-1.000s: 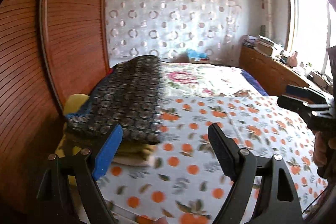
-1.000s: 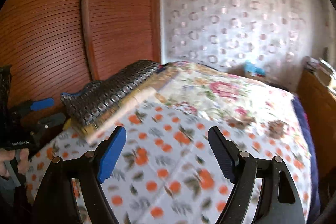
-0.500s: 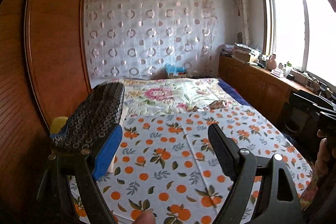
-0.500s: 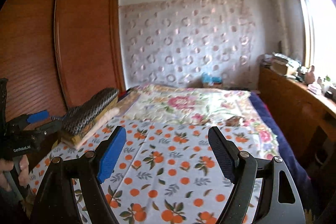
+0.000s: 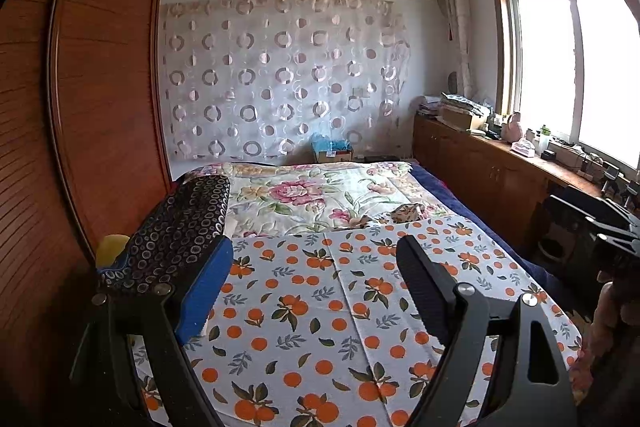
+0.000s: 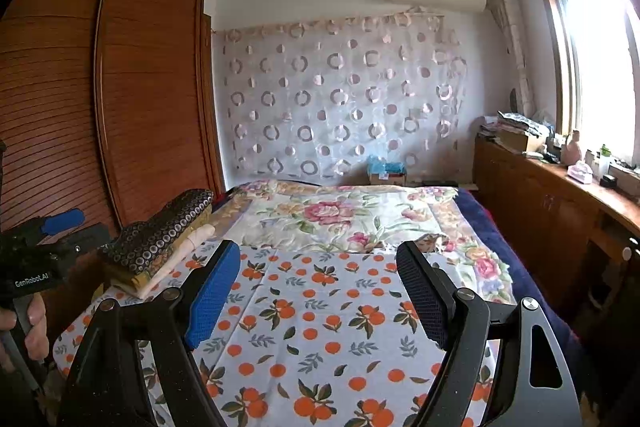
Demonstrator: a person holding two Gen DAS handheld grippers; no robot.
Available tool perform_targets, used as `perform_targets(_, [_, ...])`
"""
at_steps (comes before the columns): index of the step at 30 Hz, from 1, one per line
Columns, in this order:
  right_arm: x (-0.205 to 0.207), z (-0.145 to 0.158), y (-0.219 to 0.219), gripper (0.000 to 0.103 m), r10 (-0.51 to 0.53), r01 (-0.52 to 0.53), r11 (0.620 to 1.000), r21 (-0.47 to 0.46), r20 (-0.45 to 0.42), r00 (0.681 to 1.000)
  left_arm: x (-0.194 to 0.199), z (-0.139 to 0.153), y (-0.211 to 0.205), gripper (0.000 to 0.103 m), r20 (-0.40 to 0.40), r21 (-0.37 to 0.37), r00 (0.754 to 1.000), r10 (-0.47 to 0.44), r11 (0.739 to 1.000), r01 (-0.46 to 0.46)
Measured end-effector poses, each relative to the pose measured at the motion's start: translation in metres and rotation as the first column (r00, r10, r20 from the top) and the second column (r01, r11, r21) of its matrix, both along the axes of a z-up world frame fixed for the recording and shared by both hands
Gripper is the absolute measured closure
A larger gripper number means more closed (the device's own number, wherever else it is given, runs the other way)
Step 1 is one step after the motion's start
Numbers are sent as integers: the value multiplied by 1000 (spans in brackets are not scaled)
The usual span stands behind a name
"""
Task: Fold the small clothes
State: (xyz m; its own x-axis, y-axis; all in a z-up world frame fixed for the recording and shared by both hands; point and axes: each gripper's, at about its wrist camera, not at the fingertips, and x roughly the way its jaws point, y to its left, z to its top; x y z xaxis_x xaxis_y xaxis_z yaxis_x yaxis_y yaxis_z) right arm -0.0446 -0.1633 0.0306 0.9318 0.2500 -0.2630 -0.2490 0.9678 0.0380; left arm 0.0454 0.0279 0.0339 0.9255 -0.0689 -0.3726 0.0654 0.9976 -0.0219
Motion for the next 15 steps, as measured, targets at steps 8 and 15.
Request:
perform_targets(8, [2, 2, -4, 21, -4, 4, 1000, 2, -4, 1000, 0, 0, 0, 19, -1, -1, 1000, 1, 1000, -1])
perform_targets(15, [2, 1, -7, 21, -5, 5, 1000, -1, -3, 1000, -2, -1, 0, 19, 1, -1, 1000, 4, 1000, -4])
